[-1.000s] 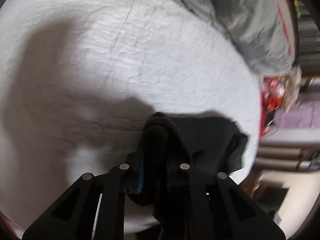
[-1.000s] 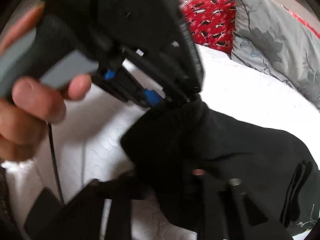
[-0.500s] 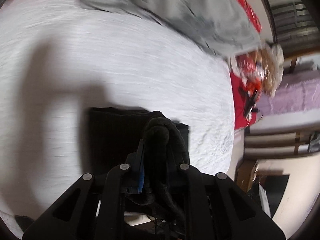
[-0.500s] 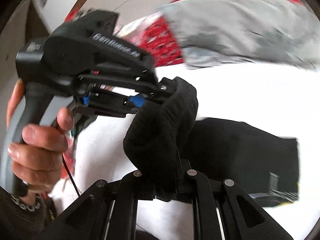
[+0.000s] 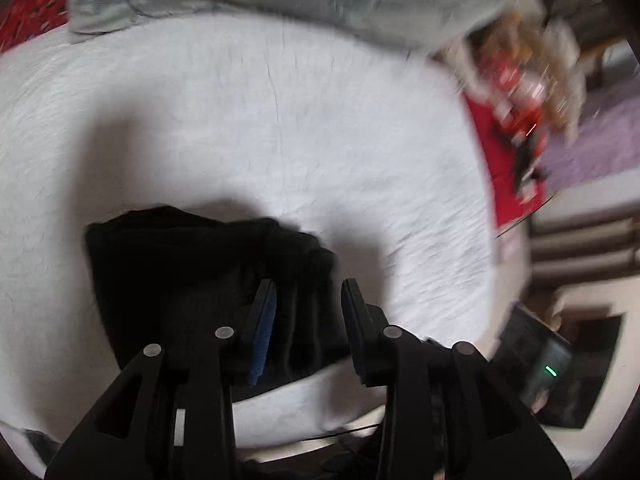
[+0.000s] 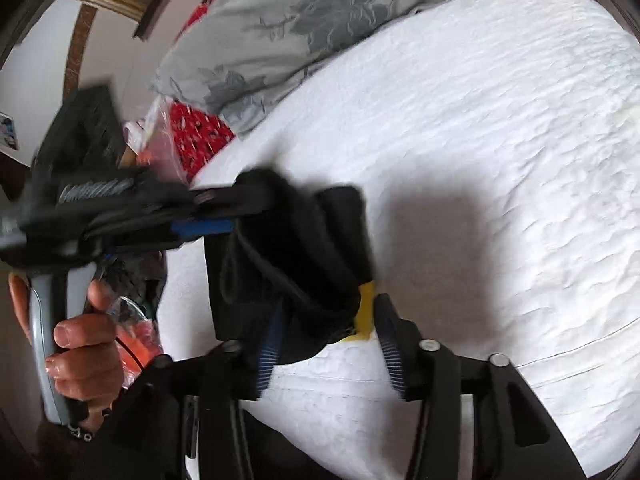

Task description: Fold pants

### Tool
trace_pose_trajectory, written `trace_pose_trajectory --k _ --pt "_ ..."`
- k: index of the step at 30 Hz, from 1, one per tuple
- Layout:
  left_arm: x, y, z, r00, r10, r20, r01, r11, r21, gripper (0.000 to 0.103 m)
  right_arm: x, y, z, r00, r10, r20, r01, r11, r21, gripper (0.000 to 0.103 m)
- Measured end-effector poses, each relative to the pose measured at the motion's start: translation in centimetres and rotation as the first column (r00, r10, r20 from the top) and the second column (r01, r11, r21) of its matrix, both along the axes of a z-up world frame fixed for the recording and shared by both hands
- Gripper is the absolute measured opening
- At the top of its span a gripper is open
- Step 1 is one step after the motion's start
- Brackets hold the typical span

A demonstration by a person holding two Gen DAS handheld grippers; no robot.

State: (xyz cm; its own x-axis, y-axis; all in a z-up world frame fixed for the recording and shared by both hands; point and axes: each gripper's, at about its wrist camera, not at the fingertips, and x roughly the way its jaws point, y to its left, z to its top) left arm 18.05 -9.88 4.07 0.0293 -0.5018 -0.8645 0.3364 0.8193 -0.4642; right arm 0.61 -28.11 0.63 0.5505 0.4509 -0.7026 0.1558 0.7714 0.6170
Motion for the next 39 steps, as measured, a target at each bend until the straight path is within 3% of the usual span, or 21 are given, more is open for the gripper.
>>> trace_pose_trajectory --k 1,2,4,6,7,10,13,14,15,16,18,20,22,26,28,30,32,33,34,36,39 --pt "0.1 1.5 0.8 1.0 0.024 0.014 -0.024 0.999 -0.041 0.038 0.0 -0.5 0.5 1.0 -0.006 0.022 0.006 1.0 0.009 0.05" --pt "0.5 3.9 1.7 0.995 0.079 0.053 -0.075 0.995 -0.069 0.056 -0.1 -0.9 1.0 0.999 -0.013 0.04 0.012 1.0 0.015 0.051" --pt "1.1 7.4 2.1 0.971 0.195 0.135 -0.189 0.98 -0.053 0.069 0.6 -1.1 2.1 0.997 -0.017 0.071 0.016 1.0 0.019 0.065" --pt "1.4 9.6 1.0 0.961 0.234 0.144 -0.229 0.972 -0.049 0.069 2.1 -0.4 2.7 0.997 0.003 0.083 -0.004 1.0 0.005 0.072" --pt "1.7 10.5 -0.2 0.962 0.25 0.11 -0.246 0.968 -0.054 0.069 3.2 0.1 2.5 0.996 0.024 0.08 -0.024 1.0 -0.003 0.074" --pt "2.0 11.3 -3.3 0.958 0.282 0.044 -0.278 0.958 -0.07 0.069 7.0 1.8 1.9 0.997 0.054 0.048 -0.05 0.995 -0.081 0.074" --pt "1.9 10.0 -4.9 0.963 0.269 0.023 -0.268 0.963 -0.039 0.069 9.4 3.3 0.3 0.998 0.063 -0.013 -0.064 0.989 -0.131 0.074" --pt "2.1 9.2 -5.2 0.962 0.27 0.04 -0.27 0.963 -0.012 0.069 10.1 4.0 0.0 0.996 0.084 -0.022 -0.086 0.981 -0.175 0.07" --pt "2.3 8.4 -5.1 0.961 0.264 0.076 -0.267 0.964 0.022 0.068 10.3 4.3 -0.2 0.995 0.098 -0.032 -0.102 0.972 -0.211 0.037" --pt "2.3 7.8 -5.1 0.958 0.262 0.118 -0.269 0.962 0.048 0.06 10.7 4.5 -0.3 0.992 0.117 -0.043 -0.124 0.965 -0.231 0.022" --pt "3.1 6.4 -5.7 0.953 0.247 0.173 -0.274 0.95 0.152 0.053 10.4 3.0 -0.6 0.997 0.075 -0.033 -0.08 0.981 -0.178 0.022" --pt "3.7 6.1 -8.0 0.96 0.259 0.104 -0.275 0.942 0.192 0.054 10.1 0.7 -2.2 0.998 0.023 -0.057 -0.03 0.992 -0.123 0.022" --pt "3.5 7.2 -8.0 0.95 0.3 0.082 -0.309 0.942 0.134 0.053 10.1 -0.9 -4.4 0.994 -0.006 -0.11 -0.002 0.997 -0.077 0.043" --pt "1.1 10.4 -5.9 0.941 0.33 0.07 -0.332 0.943 0.016 0.054 9.2 -2.1 -3.6 0.995 0.026 -0.094 -0.021 0.999 0.05 0.049" --pt "-0.8 11.7 -5.9 0.942 0.332 0.049 -0.332 0.943 -0.017 0.06 8.5 -2.0 -2.9 0.994 0.069 -0.086 -0.064 0.996 0.057 0.058" --pt "-2.7 12.1 -6.5 0.941 0.336 0.031 -0.335 0.942 -0.024 0.064 7.7 -1.5 -2.6 0.993 0.092 -0.075 -0.089 0.995 0.036 0.06" --pt "-4.2 11.6 -7.4 0.948 0.318 0.027 -0.318 0.948 0.003 0.064 7.5 -0.6 -2.9 0.989 0.119 -0.083 -0.118 0.993 0.025 0.059" --pt "-4.8 11.1 -7.6 0.948 0.315 0.042 -0.315 0.949 0.018 0.064 7.5 -0.2 -2.8 0.989 0.125 -0.083 -0.124 0.992 0.009 0.051" --pt "-5.7 10.6 -7.8 0.951 0.298 0.086 -0.304 0.951 0.058 0.064 7.2 0.1 -2.7 0.987 0.136 -0.083 -0.138 0.99 -0.017 0.029" --pt "-6.8 9.6 -8.3 0.957 0.247 0.155 -0.268 0.955 0.129 0.066 6.4 0.4 -2.0 0.988 0.14 -0.07 -0.143 0.989 -0.041 0.024" --pt "-7.5 9.1 -8.9 0.95 0.23 0.21 -0.262 0.954 0.144 0.068 5.1 -0.1 -3.1 0.987 0.132 -0.089 -0.137 0.989 -0.057 0.024"
